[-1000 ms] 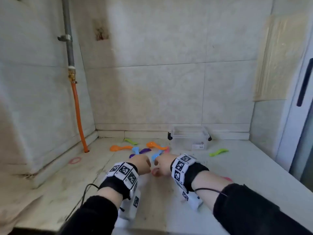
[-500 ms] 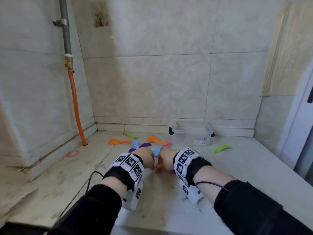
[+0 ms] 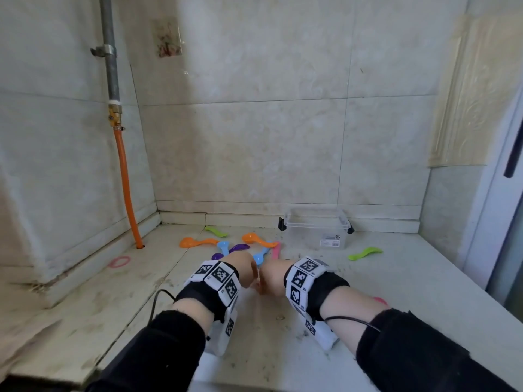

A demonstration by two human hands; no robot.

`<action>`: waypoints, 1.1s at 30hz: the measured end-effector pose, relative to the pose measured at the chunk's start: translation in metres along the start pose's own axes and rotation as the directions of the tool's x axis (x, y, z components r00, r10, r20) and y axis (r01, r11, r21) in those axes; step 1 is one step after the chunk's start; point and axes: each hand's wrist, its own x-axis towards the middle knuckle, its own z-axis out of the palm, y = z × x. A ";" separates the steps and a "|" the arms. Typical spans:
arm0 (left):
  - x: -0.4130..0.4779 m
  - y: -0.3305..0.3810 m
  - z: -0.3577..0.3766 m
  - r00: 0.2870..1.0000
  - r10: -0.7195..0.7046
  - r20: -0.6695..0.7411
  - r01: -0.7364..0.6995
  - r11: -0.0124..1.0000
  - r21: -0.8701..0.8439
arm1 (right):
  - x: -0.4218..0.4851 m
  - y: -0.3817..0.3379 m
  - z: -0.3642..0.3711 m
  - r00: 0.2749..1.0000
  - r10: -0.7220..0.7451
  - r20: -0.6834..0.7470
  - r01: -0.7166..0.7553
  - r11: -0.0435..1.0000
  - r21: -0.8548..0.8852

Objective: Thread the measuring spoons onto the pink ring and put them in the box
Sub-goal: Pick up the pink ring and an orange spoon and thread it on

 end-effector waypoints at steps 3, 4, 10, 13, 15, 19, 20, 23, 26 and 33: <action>0.010 -0.009 0.007 0.998 0.057 -0.010 -0.058 0.989 -0.133 | -0.003 0.001 -0.012 1.000 0.012 0.022 -0.012 1.000 0.005; 0.012 -0.011 0.007 0.998 0.056 -0.027 -0.060 0.980 -0.188 | -0.004 0.004 -0.018 0.999 0.022 0.032 -0.022 1.000 0.008; 0.028 -0.011 0.006 0.969 0.099 -0.228 -0.204 0.838 -0.505 | -0.023 0.041 -0.041 0.994 0.086 -0.066 -0.061 0.947 0.315; 0.034 0.004 0.000 0.958 0.088 -0.272 -0.269 0.600 -0.754 | -0.028 0.064 -0.035 0.976 0.169 -0.138 -0.054 0.801 0.596; 0.037 0.013 -0.004 0.951 0.075 -0.300 -0.301 0.448 -0.842 | -0.031 0.075 -0.033 0.959 0.188 -0.212 0.021 0.699 0.715; 0.050 0.030 -0.010 0.923 0.106 -0.371 -0.382 0.385 -0.840 | -0.035 0.088 -0.035 0.916 0.236 -0.325 0.137 0.576 0.806; 0.052 0.033 -0.010 0.918 0.120 -0.378 -0.395 0.361 -0.844 | -0.034 0.090 -0.035 0.909 0.245 -0.336 0.145 0.571 0.808; 0.064 0.033 -0.011 0.916 0.158 -0.368 -0.398 0.248 -0.884 | -0.027 0.093 -0.037 0.902 0.281 -0.327 0.167 0.470 0.867; 0.079 0.024 -0.011 0.923 0.188 -0.336 -0.360 0.108 -0.927 | -0.018 0.096 -0.039 0.902 0.296 -0.314 0.203 0.351 0.914; 0.089 0.028 -0.008 0.900 0.165 -0.403 -0.410 0.006 -0.912 | -0.009 0.097 -0.036 0.891 0.322 -0.321 0.245 0.254 0.935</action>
